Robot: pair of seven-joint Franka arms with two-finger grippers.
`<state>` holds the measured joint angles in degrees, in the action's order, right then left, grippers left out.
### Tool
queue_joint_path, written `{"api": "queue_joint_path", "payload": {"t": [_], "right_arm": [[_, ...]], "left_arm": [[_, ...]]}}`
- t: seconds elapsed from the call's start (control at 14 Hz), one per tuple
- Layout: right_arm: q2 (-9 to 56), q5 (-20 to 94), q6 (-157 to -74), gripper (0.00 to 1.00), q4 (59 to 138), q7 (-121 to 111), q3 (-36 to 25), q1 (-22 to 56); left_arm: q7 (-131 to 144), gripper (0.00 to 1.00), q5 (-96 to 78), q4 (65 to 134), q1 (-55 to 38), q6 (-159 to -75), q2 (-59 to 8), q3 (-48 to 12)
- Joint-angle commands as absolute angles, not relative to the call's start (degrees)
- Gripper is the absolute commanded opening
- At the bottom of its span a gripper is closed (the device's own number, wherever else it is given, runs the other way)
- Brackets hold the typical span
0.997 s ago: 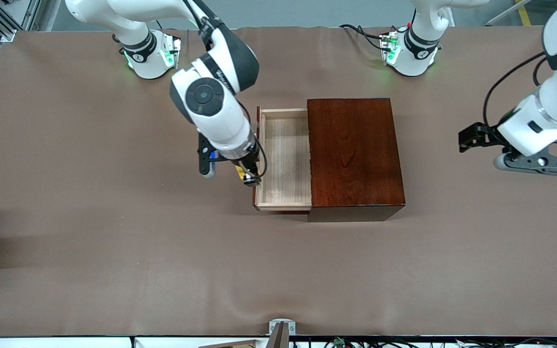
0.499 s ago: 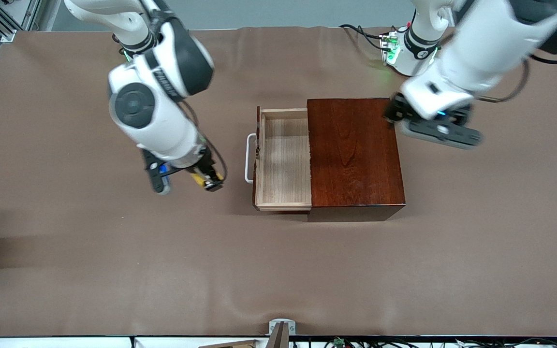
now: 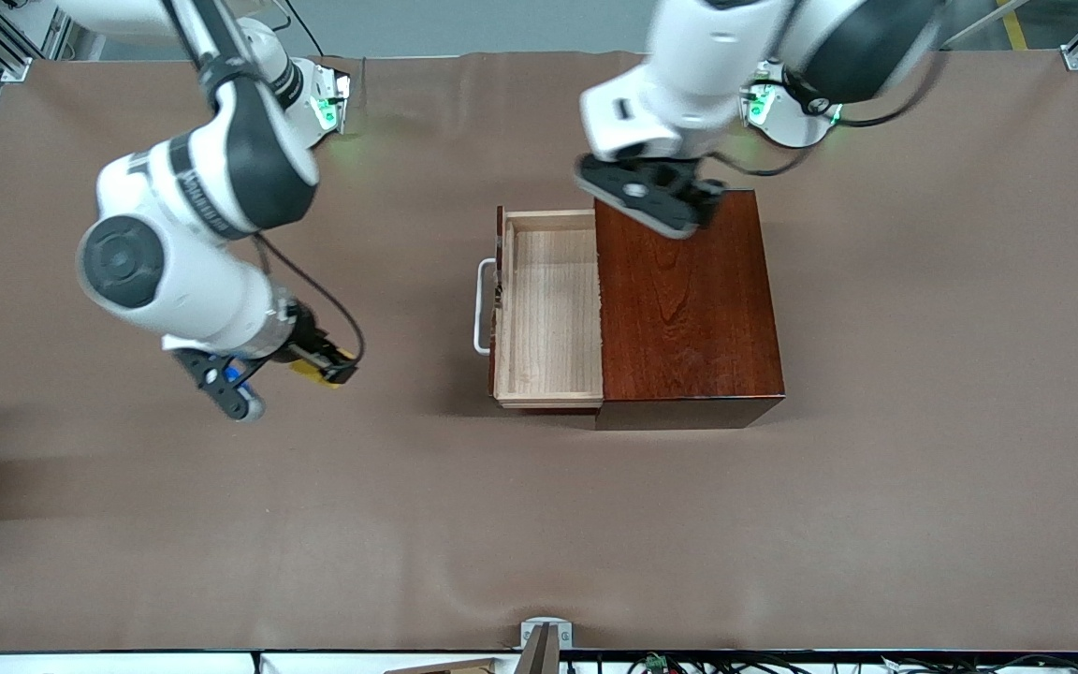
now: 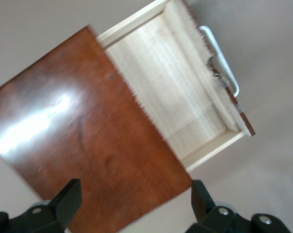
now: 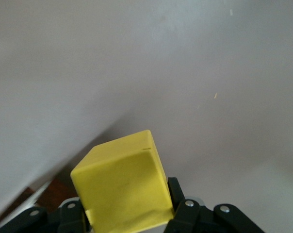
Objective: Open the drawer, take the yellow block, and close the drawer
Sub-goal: 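Carry the cube away with the right gripper while the left gripper reaches the drawer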
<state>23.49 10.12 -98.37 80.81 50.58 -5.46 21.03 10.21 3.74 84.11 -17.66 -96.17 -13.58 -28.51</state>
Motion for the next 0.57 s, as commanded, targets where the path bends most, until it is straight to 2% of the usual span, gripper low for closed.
{"api": "queue_joint_path", "payload": {"t": [0.0, 0.21, 0.5], "right_arm": [[22.6, 9.9, -98.3, 0.00, 82.4, 35.1, -4.7, 16.0], [25.7, 9.5, -101.2, 0.00, 82.4, 18.8, -4.8, 12.1], [29.3, 7.0, -109.0, 0.00, 85.6, 4.7, -4.8, 7.8]], "left_arm": [[9.2, 1.00, 9.0, 83.1, -22.3, -100.7, -17.9, -28.7], [7.8, 1.00, 9.1, 81.9, -25.9, -108.0, -23.8, -28.7], [-2.9, 1.00, 9.8, 74.9, -30.1, -114.9, -32.9, -28.3]]}}
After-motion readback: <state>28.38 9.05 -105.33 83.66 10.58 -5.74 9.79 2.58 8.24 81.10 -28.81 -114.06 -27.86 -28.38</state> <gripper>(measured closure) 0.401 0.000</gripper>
